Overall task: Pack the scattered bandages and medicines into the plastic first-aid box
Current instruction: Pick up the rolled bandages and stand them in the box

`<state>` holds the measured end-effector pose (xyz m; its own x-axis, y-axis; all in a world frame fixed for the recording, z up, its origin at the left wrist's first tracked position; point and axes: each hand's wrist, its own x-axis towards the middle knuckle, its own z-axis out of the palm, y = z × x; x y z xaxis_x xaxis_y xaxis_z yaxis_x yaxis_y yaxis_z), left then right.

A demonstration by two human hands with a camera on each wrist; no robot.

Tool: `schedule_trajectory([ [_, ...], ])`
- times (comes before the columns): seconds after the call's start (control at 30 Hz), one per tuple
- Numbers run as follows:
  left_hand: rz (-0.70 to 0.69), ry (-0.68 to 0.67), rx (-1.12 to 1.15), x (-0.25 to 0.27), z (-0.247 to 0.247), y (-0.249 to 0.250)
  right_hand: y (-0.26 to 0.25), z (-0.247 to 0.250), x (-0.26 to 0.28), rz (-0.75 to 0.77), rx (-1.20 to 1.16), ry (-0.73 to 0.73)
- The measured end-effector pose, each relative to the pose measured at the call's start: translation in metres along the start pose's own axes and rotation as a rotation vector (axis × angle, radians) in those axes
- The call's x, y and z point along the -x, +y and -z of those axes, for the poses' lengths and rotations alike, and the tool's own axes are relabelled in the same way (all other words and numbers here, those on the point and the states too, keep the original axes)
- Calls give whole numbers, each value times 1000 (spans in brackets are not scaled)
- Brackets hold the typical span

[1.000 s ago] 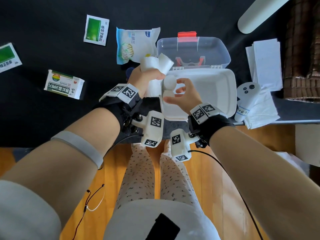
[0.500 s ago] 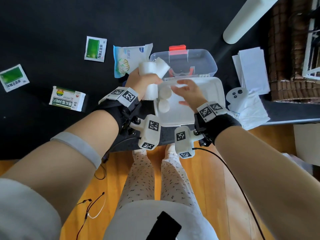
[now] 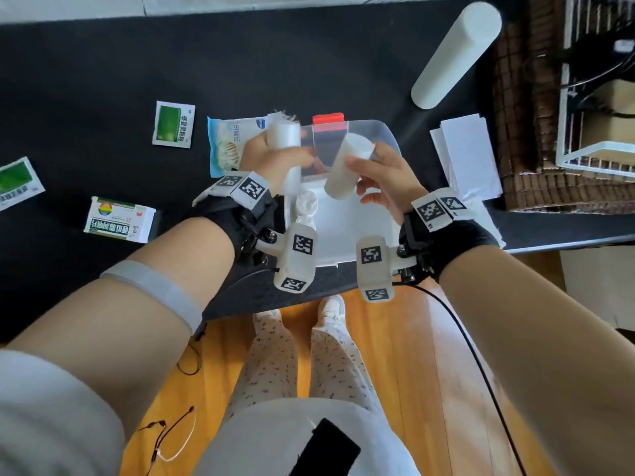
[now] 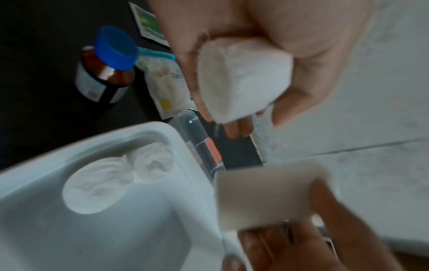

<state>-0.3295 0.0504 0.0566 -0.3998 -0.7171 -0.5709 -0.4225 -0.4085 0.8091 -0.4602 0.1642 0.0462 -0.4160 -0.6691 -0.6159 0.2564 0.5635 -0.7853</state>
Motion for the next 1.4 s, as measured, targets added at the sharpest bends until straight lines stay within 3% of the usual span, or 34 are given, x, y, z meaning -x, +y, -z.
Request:
schedule_trajectory([
  [0.13,6,77,11,-6,7,-25,34,-5,-8,-48,234,123],
  [0.27,35,64,66,-9,0,-35,60,-20,-23,-113,330,120],
  [0.47,74,93,176,-9,2,-39,71,-41,-37,-164,312,102],
  [0.6,32,24,199,-7,1,-43,69,-44,-39,-210,300,58],
  [0.83,-75,-84,81,-3,-8,-39,54,-24,-27,-432,44,-45],
  [0.97,-110,-122,15,0,-16,-33,37,-6,-18,-370,140,-46],
  [1.17,-140,-145,-45,8,-24,-29,22,3,-10,-43,194,-190],
  [1.3,-124,-197,-86,12,-26,-32,29,-4,-4,73,241,-97],
  [1.4,-92,-193,-86,13,-22,-39,39,-7,-1,71,254,-76],
])
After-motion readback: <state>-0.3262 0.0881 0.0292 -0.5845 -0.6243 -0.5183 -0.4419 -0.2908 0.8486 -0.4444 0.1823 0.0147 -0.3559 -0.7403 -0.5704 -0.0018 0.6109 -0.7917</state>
